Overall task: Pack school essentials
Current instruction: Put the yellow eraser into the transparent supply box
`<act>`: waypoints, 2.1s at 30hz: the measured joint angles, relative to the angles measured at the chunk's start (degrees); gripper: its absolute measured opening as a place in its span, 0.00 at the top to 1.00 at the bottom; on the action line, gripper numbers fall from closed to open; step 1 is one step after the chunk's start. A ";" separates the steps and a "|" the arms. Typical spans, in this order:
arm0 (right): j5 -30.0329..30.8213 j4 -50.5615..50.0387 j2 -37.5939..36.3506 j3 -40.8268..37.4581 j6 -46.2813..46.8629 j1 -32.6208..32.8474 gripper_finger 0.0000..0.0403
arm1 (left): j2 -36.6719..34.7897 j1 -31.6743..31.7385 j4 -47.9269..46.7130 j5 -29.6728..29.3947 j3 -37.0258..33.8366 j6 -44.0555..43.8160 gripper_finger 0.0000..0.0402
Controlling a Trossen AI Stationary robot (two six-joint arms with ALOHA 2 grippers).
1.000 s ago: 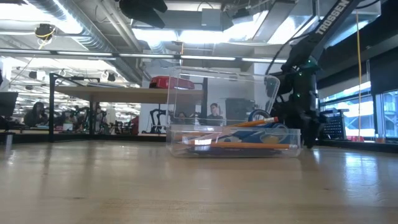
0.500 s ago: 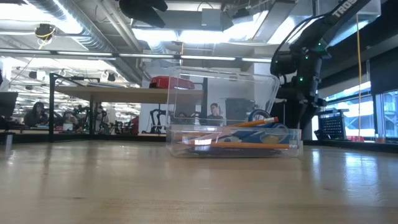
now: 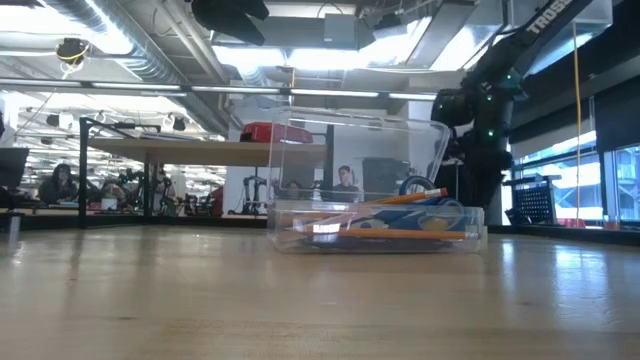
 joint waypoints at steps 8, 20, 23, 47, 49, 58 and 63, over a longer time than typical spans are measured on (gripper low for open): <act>0.06 0.16 3.95 0.02 -9.27 -0.02 0.43 | 0.00 0.02 0.02 0.00 0.00 0.00 0.02; 2.92 5.43 8.74 0.07 -10.30 -0.04 0.43 | 0.00 0.69 0.00 -0.06 0.00 0.00 0.02; 2.82 5.55 9.29 0.19 -11.52 -0.06 0.43 | 0.00 1.36 0.00 -0.08 0.00 0.00 0.02; 0.33 4.52 10.59 0.20 -11.95 -0.22 0.86 | 0.00 2.64 0.00 -0.02 0.00 0.40 0.02; 0.28 4.30 10.59 0.20 -10.74 -0.22 0.86 | 0.00 2.64 0.00 -0.02 0.00 0.41 0.02; -1.82 2.54 8.69 0.08 0.89 -0.04 0.87 | 0.00 2.64 0.00 -0.02 0.00 0.42 0.02; -3.15 -1.71 4.05 -0.13 5.93 0.77 0.88 | 0.00 2.62 -0.06 0.00 0.00 0.42 0.02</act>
